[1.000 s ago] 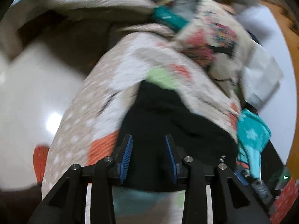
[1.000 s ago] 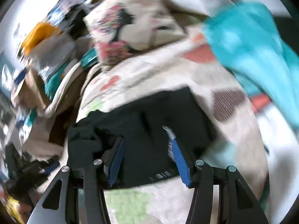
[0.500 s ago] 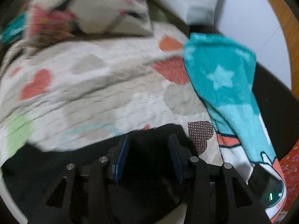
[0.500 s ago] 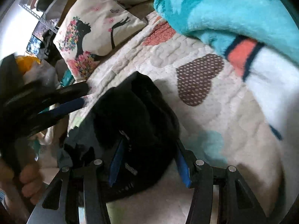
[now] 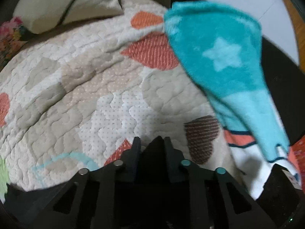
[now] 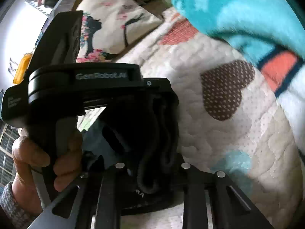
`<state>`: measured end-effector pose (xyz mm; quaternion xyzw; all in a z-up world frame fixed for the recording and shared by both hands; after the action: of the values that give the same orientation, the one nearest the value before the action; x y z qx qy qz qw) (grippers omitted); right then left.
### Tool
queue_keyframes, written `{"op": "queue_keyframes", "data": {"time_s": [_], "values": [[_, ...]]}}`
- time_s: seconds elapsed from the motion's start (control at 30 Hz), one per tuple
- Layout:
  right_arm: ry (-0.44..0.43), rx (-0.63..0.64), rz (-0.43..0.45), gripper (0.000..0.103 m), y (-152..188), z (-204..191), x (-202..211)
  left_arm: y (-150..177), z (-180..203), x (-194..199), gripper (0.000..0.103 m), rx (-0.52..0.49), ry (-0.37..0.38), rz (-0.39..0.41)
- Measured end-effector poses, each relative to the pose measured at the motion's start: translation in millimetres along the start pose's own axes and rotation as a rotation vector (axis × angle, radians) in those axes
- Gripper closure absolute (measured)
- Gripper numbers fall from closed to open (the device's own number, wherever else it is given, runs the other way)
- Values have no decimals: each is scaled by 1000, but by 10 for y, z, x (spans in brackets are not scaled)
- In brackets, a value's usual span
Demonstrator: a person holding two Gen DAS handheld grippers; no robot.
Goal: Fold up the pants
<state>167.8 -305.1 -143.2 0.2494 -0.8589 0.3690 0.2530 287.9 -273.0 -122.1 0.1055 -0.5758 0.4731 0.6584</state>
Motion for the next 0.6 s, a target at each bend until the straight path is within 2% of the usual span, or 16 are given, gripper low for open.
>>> {"op": "queue_keyframes", "data": {"time_s": [0.13, 0.33, 0.47, 0.53, 0.6], "values": [[-39, 82, 38, 80, -29, -312, 183, 31, -81, 449, 82, 61, 40, 93], [-133, 308, 62, 81, 79, -1165, 482, 243, -489, 1420, 82, 182, 119, 252], [-182, 441, -11, 81, 368, -1682, 391, 598, -921, 1960, 86, 299, 146, 367], [-191, 487, -51, 81, 509, -1856, 262, 824, -1124, 2096, 94, 357, 150, 405], [-181, 554, -101, 81, 733, -2055, 52, 1039, -1349, 2156, 94, 430, 155, 427]]}}
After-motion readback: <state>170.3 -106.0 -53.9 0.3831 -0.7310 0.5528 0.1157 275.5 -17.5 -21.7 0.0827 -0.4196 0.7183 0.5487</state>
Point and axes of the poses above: each gripper's, at about its wrist camera, not at the fingertips, and x roughly against the way its jaws point, z to its right, y to its underside, the point moved 3 cm from there along -x, roughly the way its jaws point, and after that the axes turned 4 degrees about z, right-handed, at the moved point
